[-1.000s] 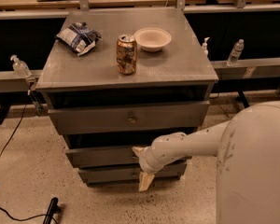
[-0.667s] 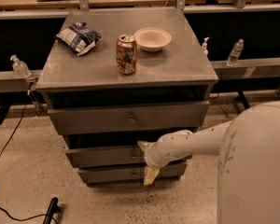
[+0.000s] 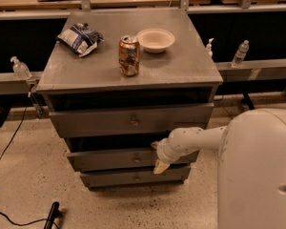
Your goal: Open middle drawer
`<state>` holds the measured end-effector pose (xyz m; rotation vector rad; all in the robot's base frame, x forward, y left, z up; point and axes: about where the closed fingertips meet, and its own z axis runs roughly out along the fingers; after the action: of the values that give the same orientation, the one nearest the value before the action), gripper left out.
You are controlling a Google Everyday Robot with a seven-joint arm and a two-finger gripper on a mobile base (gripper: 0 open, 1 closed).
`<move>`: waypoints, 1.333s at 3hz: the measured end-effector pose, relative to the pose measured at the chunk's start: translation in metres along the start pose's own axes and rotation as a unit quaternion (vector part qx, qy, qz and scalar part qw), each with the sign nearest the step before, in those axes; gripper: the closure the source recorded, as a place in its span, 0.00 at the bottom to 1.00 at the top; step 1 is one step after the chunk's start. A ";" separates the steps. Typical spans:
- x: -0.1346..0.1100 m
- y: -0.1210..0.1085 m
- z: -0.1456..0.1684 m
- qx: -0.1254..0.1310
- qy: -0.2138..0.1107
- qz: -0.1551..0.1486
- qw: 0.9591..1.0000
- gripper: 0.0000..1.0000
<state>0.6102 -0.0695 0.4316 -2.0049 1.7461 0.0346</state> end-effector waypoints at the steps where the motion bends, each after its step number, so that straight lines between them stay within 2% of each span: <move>1: 0.008 -0.010 0.015 -0.012 0.003 0.000 1.000 0.28; 2: 0.000 -0.010 0.023 -0.026 0.001 -0.008 1.000 0.28; 3: -0.016 -0.001 0.016 -0.036 -0.001 -0.015 0.999 0.29; 4: -0.023 0.027 0.011 -0.058 -0.007 0.000 0.998 0.30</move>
Offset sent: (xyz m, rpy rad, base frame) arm 0.0158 0.0182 -0.0173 -0.0258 0.0614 0.0587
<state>0.5833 -0.0459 0.4207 -2.0811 1.7725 0.1546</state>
